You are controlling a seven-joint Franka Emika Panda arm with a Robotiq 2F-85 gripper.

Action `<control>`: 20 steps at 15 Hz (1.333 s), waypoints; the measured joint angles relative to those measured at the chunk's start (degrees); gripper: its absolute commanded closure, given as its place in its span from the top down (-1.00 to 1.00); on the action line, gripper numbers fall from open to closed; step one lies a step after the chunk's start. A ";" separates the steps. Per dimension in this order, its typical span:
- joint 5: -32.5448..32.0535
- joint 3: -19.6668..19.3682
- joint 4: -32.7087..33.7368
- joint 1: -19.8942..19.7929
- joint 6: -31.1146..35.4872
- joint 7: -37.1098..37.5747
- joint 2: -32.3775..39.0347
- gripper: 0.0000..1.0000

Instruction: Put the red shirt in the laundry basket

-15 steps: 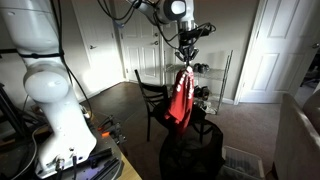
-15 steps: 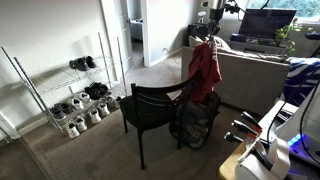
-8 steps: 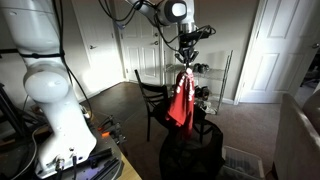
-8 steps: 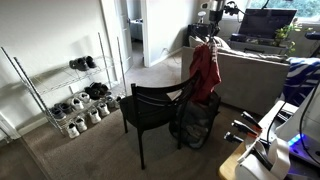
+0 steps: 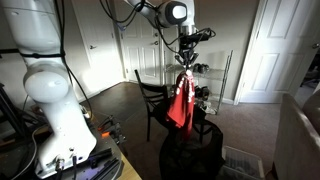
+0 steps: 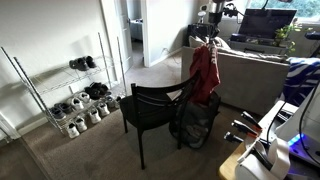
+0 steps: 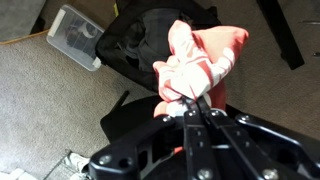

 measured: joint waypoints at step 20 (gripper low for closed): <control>4.22 -1.45 5.08 -3.92 -0.51 6.39 2.66 0.85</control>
